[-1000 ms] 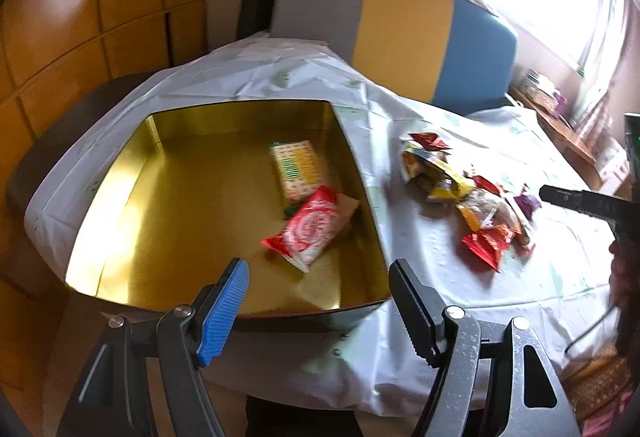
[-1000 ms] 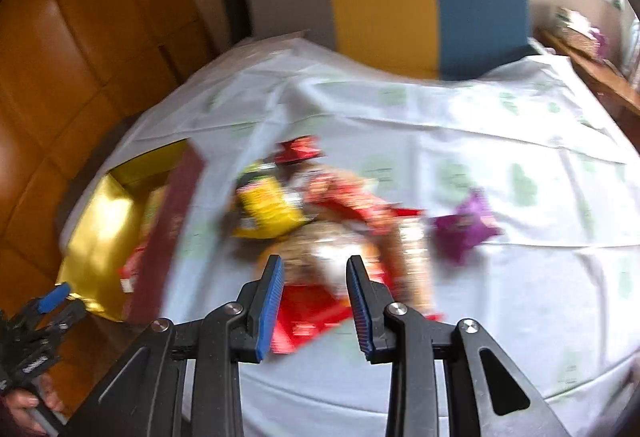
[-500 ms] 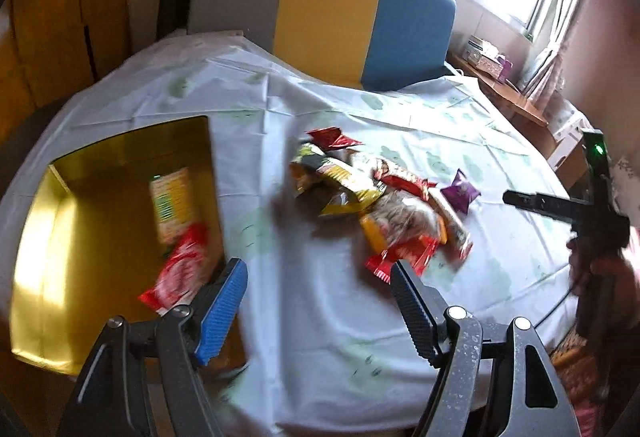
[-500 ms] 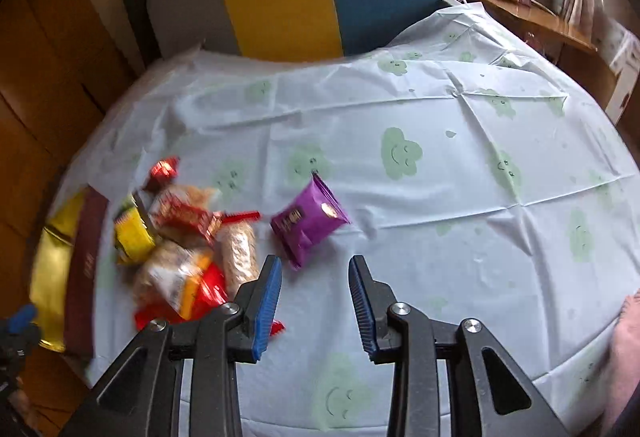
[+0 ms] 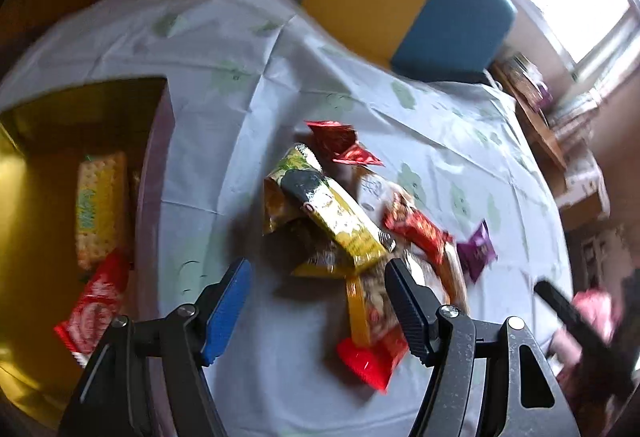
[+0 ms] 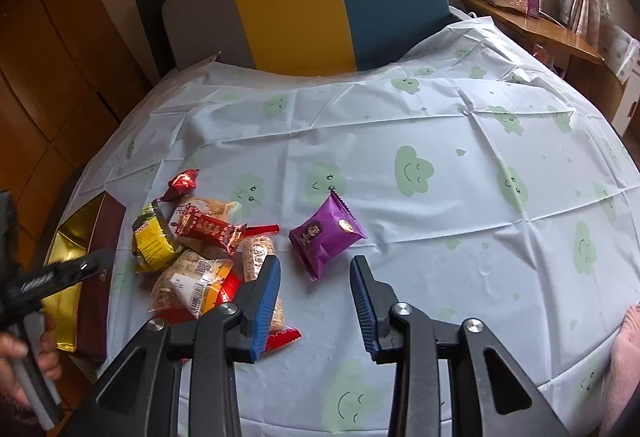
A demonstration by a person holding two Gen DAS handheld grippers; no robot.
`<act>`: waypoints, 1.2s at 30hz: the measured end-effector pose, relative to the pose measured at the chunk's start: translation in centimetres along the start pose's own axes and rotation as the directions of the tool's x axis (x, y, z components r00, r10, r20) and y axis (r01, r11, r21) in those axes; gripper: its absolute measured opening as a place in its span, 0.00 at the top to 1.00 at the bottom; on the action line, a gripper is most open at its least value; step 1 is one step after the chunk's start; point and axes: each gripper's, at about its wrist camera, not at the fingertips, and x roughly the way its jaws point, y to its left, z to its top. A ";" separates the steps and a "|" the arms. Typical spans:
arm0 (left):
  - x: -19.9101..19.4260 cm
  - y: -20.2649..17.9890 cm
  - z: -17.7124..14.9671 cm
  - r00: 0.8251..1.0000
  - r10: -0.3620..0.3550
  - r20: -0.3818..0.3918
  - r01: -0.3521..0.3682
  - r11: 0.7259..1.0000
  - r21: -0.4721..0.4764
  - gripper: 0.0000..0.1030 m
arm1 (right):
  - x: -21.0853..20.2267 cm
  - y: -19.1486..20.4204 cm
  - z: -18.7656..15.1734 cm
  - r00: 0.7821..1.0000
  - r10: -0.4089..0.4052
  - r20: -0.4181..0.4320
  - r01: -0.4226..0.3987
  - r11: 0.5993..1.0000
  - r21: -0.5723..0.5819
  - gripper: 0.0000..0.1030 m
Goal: Organize snacks
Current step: 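Move the left gripper to the yellow snack bag and grasp it, then grasp a red foil packet with the right gripper while the left gripper holds the yellow bag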
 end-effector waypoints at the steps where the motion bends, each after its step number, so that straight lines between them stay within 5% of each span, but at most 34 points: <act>1: 0.6 0.2 0.5 1.000 -0.007 -0.007 0.007 1.000 -0.029 0.33 | 0.0 0.0 0.0 1.000 0.001 0.001 -0.001 1.000 -0.001 0.64; 9: 3.8 0.0 2.9 0.999 -0.004 -0.035 0.000 0.993 -0.121 0.30 | 0.0 -0.3 0.2 1.000 0.019 -0.002 -0.019 1.000 0.017 0.64; 16: 6.4 -0.3 3.9 0.993 0.110 -0.032 -0.113 0.990 -0.083 0.28 | 0.1 -0.1 0.3 1.000 0.027 -0.002 -0.027 1.000 0.006 0.63; 19: 6.4 -0.3 3.1 0.975 0.221 -0.014 -0.221 0.975 0.009 0.61 | 0.1 -0.1 0.3 1.000 0.024 -0.003 -0.024 1.000 0.003 0.63; 30: 0.9 -0.2 -1.6 0.994 0.099 0.047 -0.104 0.986 0.130 0.67 | 0.2 -0.2 0.1 1.000 -0.014 0.000 0.014 1.000 -0.004 0.63; 36: -0.9 -1.6 -6.8 0.996 0.074 0.049 -0.085 0.959 0.271 0.67 | 0.3 0.0 -0.2 0.999 -0.032 -0.007 0.032 0.999 -0.015 0.63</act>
